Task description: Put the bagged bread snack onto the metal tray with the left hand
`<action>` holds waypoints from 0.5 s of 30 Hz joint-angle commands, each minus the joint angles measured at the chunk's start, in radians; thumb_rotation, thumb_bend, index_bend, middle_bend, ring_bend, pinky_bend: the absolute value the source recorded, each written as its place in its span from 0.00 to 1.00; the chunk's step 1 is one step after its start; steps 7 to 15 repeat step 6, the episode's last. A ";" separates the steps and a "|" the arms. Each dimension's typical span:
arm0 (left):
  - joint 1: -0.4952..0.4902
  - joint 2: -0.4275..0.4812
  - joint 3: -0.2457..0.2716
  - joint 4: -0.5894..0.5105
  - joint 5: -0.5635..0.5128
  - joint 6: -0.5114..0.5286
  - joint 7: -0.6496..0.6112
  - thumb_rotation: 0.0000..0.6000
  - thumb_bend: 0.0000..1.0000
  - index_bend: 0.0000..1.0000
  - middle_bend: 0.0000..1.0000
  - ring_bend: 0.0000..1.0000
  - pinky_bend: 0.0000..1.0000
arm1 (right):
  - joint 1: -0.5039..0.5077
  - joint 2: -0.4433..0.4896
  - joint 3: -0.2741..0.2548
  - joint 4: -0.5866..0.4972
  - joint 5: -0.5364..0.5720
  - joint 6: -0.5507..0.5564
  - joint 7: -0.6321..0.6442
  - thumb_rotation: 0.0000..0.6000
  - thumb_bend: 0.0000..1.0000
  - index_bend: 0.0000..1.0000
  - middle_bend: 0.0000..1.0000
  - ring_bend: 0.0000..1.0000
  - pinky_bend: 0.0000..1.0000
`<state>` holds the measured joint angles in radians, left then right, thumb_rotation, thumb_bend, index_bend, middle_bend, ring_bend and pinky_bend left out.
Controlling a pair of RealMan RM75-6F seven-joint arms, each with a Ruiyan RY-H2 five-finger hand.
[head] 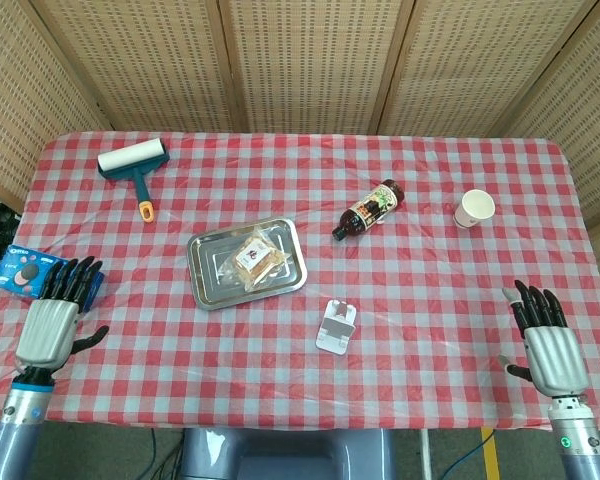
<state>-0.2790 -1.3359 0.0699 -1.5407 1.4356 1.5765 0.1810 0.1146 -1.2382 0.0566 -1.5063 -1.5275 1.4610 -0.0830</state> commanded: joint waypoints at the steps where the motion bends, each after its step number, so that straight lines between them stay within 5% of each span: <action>1: 0.061 -0.027 0.029 0.064 0.032 0.049 -0.021 1.00 0.15 0.00 0.00 0.00 0.00 | -0.001 0.000 -0.002 -0.004 -0.008 0.007 -0.002 1.00 0.05 0.00 0.00 0.00 0.00; 15: 0.088 -0.026 0.024 0.096 0.065 0.072 -0.042 1.00 0.15 0.00 0.00 0.00 0.00 | -0.002 0.001 -0.002 -0.007 -0.010 0.013 -0.006 1.00 0.05 0.00 0.00 0.00 0.00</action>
